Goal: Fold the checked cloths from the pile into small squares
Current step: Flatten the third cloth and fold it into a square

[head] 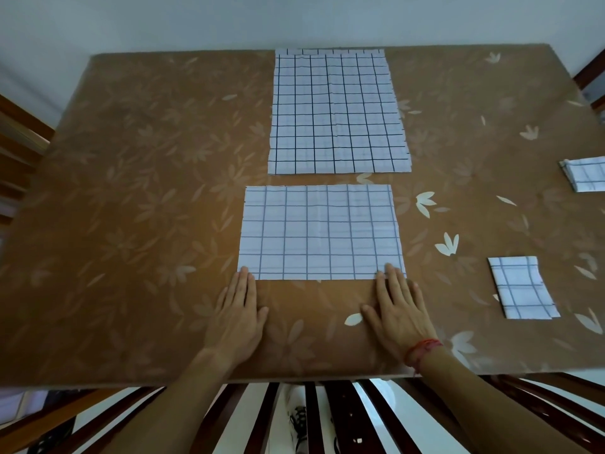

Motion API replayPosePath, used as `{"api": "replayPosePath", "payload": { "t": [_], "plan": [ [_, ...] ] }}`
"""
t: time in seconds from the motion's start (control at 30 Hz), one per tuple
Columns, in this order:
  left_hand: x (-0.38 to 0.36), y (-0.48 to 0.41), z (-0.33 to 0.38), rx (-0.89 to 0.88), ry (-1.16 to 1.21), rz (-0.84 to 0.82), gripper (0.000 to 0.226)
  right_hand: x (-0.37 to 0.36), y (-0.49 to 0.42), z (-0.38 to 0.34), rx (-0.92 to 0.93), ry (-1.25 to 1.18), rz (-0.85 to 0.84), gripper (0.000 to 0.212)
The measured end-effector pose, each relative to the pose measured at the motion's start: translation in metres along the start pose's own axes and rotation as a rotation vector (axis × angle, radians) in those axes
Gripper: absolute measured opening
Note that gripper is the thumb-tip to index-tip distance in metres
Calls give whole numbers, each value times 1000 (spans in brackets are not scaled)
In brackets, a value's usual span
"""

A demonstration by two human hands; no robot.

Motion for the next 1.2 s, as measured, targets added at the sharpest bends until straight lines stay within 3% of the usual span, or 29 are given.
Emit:
{"api": "replayPosePath", "payload": {
  "t": [0.13, 0.23, 0.37, 0.57, 0.73, 0.97, 1.1, 1.2],
  "plan": [
    [10, 2, 5, 25, 22, -6, 73, 3, -1, -1, -15, -23, -15, 81],
    [27, -2, 16, 32, 99, 84, 62, 12, -3, -1, -15, -37, -5, 77],
    [41, -24, 54, -93, 178, 155, 53, 35, -18, 1, -58, -123, 37, 56],
    [42, -61, 102, -194, 178, 162, 56, 67, -59, 20, -219, -371, 108, 42],
    [30, -70, 104, -180, 99, 58, 61, 71, -90, 38, -372, -680, 78, 29],
    [28, -72, 104, -157, 111, 36, 61, 75, -113, 50, -614, -1023, 78, 36],
    [27, -72, 103, -151, 125, 40, 60, 74, -122, 49, -668, -1147, 77, 22],
    [27, -72, 103, -162, 145, 43, 60, 73, -126, 46, -709, -1252, 30, 23]
  ]
}}
Point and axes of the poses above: each hand's wrist, its own y-axis away from the middle knuckle, its own x-axis out of the back of the hand, z = x × y, the point moved 4 cm from there along -y, towards the middle knuckle, and after that the axes turned 1 degree about x, right-handed, at the moved point
